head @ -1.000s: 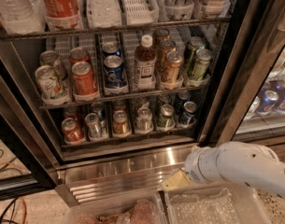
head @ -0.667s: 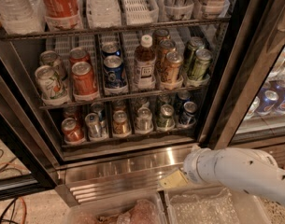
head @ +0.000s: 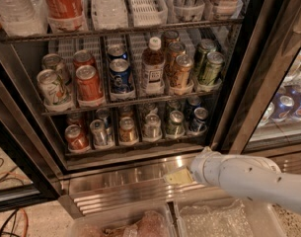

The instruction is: Pick green can from bottom shelf of fridge

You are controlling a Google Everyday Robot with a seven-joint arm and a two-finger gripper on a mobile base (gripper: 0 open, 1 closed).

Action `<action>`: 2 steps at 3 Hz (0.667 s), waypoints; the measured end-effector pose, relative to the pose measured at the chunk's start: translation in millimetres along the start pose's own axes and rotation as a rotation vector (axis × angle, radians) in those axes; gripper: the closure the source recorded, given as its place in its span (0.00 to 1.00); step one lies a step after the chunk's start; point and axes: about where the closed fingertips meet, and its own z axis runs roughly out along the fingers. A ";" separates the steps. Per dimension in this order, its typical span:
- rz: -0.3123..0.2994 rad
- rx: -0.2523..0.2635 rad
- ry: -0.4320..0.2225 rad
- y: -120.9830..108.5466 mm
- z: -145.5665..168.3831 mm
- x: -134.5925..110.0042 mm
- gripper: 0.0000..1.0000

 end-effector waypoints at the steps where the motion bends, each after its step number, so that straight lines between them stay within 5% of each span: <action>1: 0.059 0.023 0.006 -18.6 32.2 -12.4 0.00; 2: 0.059 0.023 0.006 -18.6 32.2 -12.4 0.00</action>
Offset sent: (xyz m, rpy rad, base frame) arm 0.0280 -0.0013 -0.0122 0.0229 0.0138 -0.0568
